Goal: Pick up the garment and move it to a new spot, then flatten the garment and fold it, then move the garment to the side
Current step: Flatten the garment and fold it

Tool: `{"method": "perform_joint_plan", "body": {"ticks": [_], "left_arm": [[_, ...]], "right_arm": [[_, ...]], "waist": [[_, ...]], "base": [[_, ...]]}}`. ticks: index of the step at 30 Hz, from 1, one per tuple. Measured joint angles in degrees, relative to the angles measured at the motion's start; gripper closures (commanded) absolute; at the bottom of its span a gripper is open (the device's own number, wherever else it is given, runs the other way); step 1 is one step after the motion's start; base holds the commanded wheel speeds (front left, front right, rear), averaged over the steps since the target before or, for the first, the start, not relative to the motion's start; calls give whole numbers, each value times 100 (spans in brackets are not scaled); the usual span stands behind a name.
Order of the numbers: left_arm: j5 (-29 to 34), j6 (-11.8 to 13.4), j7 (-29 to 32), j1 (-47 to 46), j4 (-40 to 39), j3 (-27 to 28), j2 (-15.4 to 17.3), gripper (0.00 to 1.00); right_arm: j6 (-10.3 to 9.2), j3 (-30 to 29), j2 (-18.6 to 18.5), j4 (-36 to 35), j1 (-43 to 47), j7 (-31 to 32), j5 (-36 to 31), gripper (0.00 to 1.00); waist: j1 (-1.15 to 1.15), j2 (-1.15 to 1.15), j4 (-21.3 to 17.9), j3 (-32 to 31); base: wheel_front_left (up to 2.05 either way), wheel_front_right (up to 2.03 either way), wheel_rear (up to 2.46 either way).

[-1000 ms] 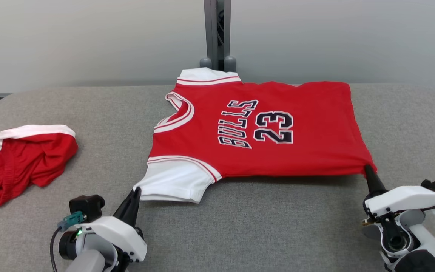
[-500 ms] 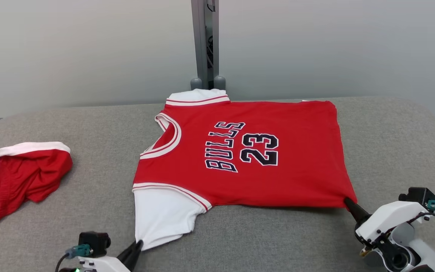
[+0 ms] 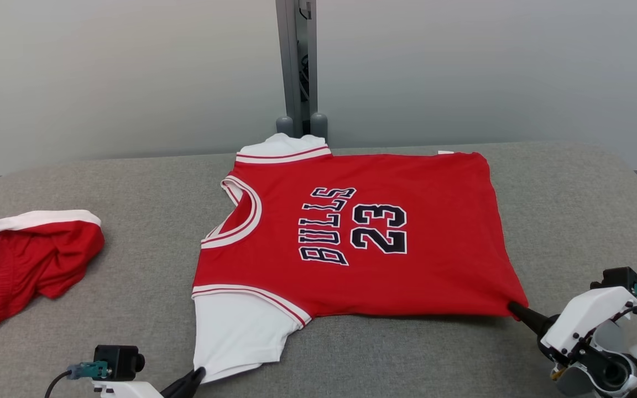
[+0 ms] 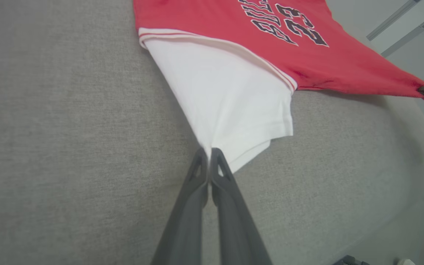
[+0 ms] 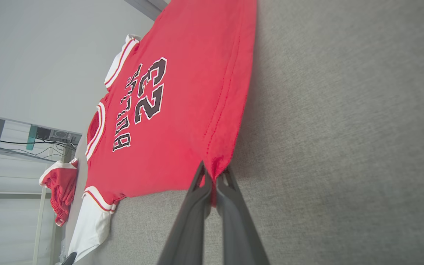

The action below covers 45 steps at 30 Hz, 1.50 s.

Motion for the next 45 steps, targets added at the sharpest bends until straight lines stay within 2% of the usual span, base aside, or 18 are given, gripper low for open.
{"method": "perform_joint_plan", "body": {"ticks": [8, 13, 20, 28, 38, 45], "left_arm": [[-871, 91, 861, 291, -883, 201, 163, 100], [-1154, 208, 1100, 383, -1273, 342, 300, 100], [-1392, 341, 667, 393, -1751, 876, 327, 100], [-1573, 346, 746, 463, -1975, 927, 331, 100], [-1884, 519, 1891, 848, -2321, 530, 848, 100], [-2183, 488, 2586, 1053, -2795, 364, 1227, 100]], "right_arm": [[0, -36, -282, -276, -2, 836, 360, 100], [0, -114, -390, -385, -2, 1265, 612, 100], [0, -526, -517, -738, -14, 1274, 1006, 100], [0, -619, -636, -1124, 106, 1146, 1000, 100], [0, -371, -822, -906, 225, 1952, 1185, 100], [0, -235, -929, -720, 222, 2320, 1325, 100]], "waist": [[0, 0, 60, -14], [0, 0, 86, -20], [0, 0, 108, 0], [0, 0, 98, -6], [0, 0, 66, -117], [0, 0, 73, -150]], "base": [[0, 0, 0], [0, 0, 0], [0, 0, 0], [0, 0, 0], [0, 0, 0], [0, 0, 0]]}}
